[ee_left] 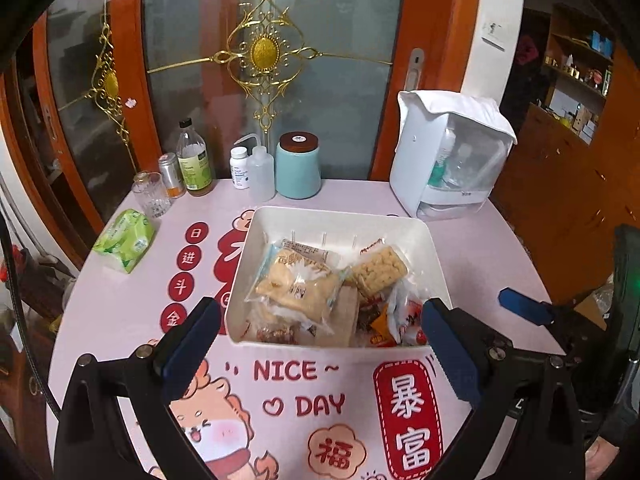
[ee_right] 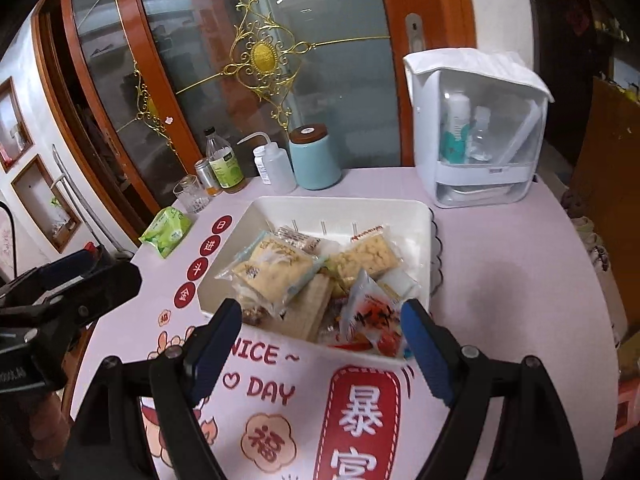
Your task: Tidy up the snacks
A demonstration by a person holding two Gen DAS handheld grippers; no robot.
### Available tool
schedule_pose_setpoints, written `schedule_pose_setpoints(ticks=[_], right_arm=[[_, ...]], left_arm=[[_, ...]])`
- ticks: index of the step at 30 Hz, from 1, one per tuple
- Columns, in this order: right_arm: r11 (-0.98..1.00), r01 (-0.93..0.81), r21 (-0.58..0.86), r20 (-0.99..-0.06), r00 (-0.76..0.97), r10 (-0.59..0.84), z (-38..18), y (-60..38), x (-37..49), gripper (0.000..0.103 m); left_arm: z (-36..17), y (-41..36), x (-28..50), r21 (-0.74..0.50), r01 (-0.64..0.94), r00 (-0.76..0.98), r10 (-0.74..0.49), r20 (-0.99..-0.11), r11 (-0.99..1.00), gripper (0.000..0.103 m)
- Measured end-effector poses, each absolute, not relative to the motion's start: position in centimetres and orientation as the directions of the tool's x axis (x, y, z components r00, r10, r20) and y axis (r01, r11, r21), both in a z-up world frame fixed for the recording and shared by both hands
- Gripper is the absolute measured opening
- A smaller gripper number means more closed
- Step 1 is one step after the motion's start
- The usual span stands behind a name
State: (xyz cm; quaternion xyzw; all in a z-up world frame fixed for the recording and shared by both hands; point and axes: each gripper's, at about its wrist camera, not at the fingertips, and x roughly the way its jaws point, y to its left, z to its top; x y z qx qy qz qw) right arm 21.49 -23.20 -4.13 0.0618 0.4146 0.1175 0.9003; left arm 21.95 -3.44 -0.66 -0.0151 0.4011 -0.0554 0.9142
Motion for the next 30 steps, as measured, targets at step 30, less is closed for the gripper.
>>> schedule_pose_setpoints(ticks=[30], right_arm=[[0.972,-0.161,0.170,-0.701,0.673,0.234,-0.4,-23.7,5.5,0.083]], left_arm=[[1.0,-3.6,3.7,0.005,0.021,0.682,-0.011,-0.731,1.000,0.100]])
